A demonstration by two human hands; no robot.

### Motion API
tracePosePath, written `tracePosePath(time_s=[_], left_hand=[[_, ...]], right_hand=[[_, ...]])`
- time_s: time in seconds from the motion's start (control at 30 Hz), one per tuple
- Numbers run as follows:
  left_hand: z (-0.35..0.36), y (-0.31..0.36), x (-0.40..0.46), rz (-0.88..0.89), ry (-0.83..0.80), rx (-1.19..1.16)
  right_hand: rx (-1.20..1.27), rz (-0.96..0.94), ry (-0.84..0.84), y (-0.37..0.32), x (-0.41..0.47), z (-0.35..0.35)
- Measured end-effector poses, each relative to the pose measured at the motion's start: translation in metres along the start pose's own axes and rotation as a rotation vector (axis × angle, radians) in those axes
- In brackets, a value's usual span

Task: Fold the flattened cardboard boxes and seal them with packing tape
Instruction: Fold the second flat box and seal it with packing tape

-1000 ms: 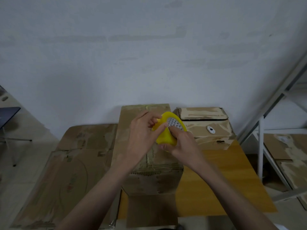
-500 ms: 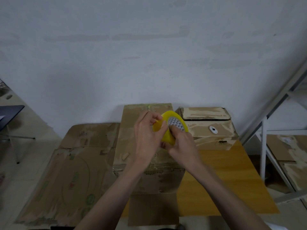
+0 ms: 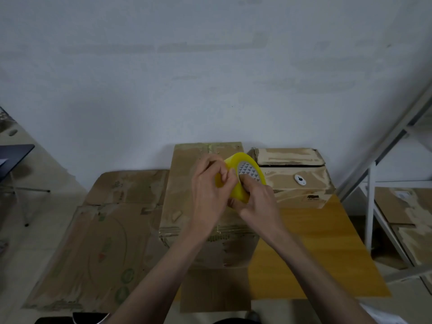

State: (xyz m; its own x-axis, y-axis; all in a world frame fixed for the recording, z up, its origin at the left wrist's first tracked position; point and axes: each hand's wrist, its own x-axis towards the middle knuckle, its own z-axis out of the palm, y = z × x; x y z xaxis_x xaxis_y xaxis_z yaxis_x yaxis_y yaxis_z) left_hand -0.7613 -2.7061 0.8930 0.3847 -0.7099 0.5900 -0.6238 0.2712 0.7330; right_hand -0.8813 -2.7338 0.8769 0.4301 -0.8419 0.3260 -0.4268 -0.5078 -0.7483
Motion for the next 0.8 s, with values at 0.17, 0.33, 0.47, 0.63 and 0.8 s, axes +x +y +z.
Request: tracePosePath(time_s=[0.17, 0.33, 0.47, 0.63, 0.8], left_hand=[[-0.011, 0.001, 0.004, -0.075, -0.105, -0.011], [-0.021, -0.003, 0.002, 0.016, -0.166, 0.039], [-0.032, -0.01, 0.014, -0.012, -0.244, 0.048], [-0.048, -0.012, 0.037, 0.137, -0.468, 0.174], [-0.057, -0.006, 0.042, 0.353, -0.579, 0.268]], right_hand=[[0.037, 0.021, -0.032, 0.004, 0.001, -0.006], [-0.025, 0.026, -0.099, 0.011, -0.004, -0.01], [-0.028, 0.023, -0.15, 0.013, -0.007, -0.01], [-0.068, 0.014, -0.218, 0.011, -0.007, -0.014], [-0.119, 0.021, -0.273, 0.007, -0.009, -0.018]])
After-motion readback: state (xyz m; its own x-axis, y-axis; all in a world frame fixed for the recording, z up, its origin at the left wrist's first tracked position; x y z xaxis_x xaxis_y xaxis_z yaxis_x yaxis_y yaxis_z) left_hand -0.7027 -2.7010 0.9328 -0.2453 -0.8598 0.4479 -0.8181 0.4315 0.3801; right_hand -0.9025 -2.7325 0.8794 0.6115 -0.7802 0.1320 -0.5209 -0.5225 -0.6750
